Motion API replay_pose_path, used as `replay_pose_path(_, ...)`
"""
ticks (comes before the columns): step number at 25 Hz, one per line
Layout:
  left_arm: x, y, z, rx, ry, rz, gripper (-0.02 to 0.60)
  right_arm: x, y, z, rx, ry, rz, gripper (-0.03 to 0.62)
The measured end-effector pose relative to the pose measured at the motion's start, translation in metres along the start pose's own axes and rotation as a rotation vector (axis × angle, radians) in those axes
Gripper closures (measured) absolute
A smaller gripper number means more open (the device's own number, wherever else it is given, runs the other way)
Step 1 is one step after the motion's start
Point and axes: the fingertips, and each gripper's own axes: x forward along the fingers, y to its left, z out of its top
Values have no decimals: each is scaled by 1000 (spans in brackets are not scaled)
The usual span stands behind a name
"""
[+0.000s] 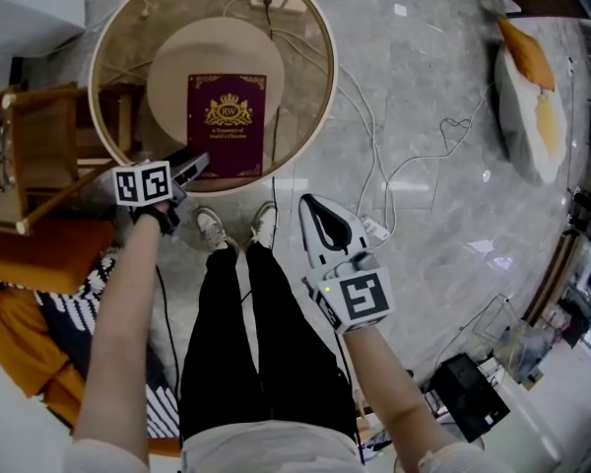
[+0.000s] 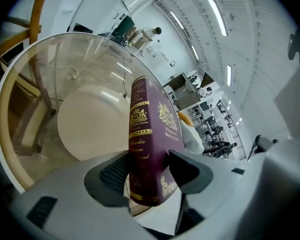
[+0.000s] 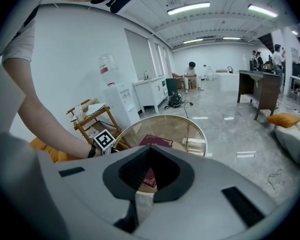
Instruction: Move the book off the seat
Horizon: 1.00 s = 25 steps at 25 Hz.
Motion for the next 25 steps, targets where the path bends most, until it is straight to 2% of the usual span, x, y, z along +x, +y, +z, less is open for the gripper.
replay_pose_path(3,1,6,-4,31,17,74,331,1,-1,3,-10,-8,6,572)
replay_pose_path(7,0,5,-1,110,9,110,331,-2,-5,0,-9,-1,4,572)
replay_pose_path(8,-1,5,0,125,3,113,327,-3,-6,-1,-7,0,2,572)
replay_pose_path(10,-6,5,3,121,-19,110,277,-4,-6,-2,-3,-1,-1,572)
replay_pose_path(13,-17,9,5,128,-50,125,275,-4,-5,-1,-5,-5,-2,572)
replay_pose_path(17,-27,12,2,157,-45,138,270,-4,-3,-1,-4,-19,4,572)
replay_pose_path(22,-35,5,2,158,-58,132,270,-8,8,1,-12,-24,10,572)
replay_pose_path(25,-41,-2,0,187,-60,124,270,-11,15,4,-22,-36,11,572)
